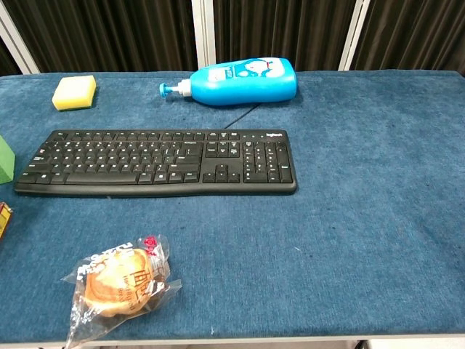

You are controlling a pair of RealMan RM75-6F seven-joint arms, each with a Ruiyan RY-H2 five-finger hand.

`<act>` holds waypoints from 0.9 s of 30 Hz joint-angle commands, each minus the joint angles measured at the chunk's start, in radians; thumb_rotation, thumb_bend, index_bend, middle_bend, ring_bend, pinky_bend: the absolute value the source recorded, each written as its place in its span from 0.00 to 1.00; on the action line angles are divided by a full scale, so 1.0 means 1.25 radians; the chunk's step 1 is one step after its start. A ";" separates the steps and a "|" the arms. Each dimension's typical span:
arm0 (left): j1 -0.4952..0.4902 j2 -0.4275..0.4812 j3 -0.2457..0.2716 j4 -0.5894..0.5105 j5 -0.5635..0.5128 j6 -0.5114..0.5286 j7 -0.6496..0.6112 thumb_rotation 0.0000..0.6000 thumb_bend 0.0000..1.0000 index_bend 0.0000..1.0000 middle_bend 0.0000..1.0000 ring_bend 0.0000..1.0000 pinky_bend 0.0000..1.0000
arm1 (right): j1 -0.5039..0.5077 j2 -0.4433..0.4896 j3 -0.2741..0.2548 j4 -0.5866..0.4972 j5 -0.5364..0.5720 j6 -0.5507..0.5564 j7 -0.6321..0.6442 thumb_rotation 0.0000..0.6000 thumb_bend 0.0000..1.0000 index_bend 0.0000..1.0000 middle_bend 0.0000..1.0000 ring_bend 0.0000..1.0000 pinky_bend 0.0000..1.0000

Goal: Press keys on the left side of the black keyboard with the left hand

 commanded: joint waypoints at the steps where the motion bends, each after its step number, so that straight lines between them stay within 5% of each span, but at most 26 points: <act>1: -0.113 -0.006 -0.059 -0.016 -0.043 -0.138 0.029 1.00 0.21 0.11 0.53 0.54 0.62 | 0.000 0.002 0.000 -0.005 0.002 0.000 -0.005 1.00 0.15 0.00 0.00 0.00 0.00; 6: -0.233 -0.023 -0.104 -0.002 -0.179 -0.317 0.072 1.00 0.37 0.16 0.77 0.81 0.79 | -0.002 0.003 0.000 -0.012 0.008 0.000 -0.014 1.00 0.15 0.00 0.00 0.00 0.00; 11: -0.339 -0.062 -0.126 0.039 -0.348 -0.449 0.112 1.00 0.52 0.19 0.90 0.92 0.90 | -0.003 0.004 0.000 -0.015 0.014 -0.003 -0.018 1.00 0.15 0.00 0.00 0.00 0.00; 16: -0.410 -0.104 -0.111 0.095 -0.451 -0.520 0.120 1.00 0.60 0.20 0.94 0.97 0.94 | -0.002 0.005 0.001 -0.016 0.020 -0.006 -0.021 1.00 0.15 0.00 0.00 0.00 0.00; 27: -0.484 -0.176 -0.047 0.153 -0.569 -0.525 0.154 1.00 0.60 0.20 0.95 0.97 0.94 | 0.004 0.003 0.003 -0.014 0.028 -0.019 -0.023 1.00 0.15 0.00 0.00 0.00 0.00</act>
